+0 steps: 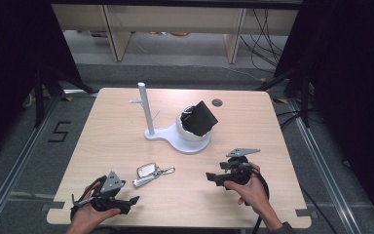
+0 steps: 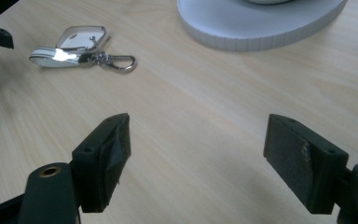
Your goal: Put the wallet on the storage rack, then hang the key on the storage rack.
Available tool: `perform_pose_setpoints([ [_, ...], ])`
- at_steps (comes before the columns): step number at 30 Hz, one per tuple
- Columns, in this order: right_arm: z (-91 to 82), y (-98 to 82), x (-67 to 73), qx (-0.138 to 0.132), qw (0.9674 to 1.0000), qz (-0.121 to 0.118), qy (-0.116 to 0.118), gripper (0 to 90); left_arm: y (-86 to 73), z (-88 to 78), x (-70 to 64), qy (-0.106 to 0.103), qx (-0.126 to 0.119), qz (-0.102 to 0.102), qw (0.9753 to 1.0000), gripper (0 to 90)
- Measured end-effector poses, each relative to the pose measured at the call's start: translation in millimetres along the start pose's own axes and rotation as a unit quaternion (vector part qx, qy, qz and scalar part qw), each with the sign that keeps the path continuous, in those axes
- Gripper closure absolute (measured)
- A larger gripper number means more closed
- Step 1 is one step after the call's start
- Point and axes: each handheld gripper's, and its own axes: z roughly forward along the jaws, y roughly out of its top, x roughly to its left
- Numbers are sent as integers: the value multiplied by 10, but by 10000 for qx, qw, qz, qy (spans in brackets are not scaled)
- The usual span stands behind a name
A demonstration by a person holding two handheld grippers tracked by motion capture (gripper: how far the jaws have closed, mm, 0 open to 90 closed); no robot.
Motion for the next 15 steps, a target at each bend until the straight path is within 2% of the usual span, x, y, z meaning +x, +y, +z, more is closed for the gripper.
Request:
perform_pose_setpoints([
  [1, 1, -31, 39, 47, 9998, 169, 37, 240, -2, 4, -4, -14, -6, -13, 10000, 252],
  [2, 0, -55, 22, 36, 10000, 13, 21, 240, -2, -7, 8, -48, 79, 87, 9999, 251],
  [9, -34, -248, 70, 136, 9999, 57, 80, 240, -4, -7, 8, -41, 63, 79, 9999, 249],
  [10, -40, -273, 106, 132, 9996, 248, 100, 239, -5, 2, -1, -1, 1, 9, 10000, 249],
  [11, -54, -297, 96, 148, 9998, 96, 102, 240, -5, 4, -2, -11, -17, 1, 10000, 248],
  [12, -71, -318, 136, 181, 9994, 255, 112, 239, -2, -3, -3, -32, 0, 20, 10000, 248],
  [13, -84, -334, 146, 173, 9995, 226, 128, 240, 11, -26, 27, -12, 193, 236, 9995, 248],
  [15, -117, -365, 166, 217, 9995, 209, 109, 240, 20, 3, -3, -25, -13, 46, 10000, 248],
])
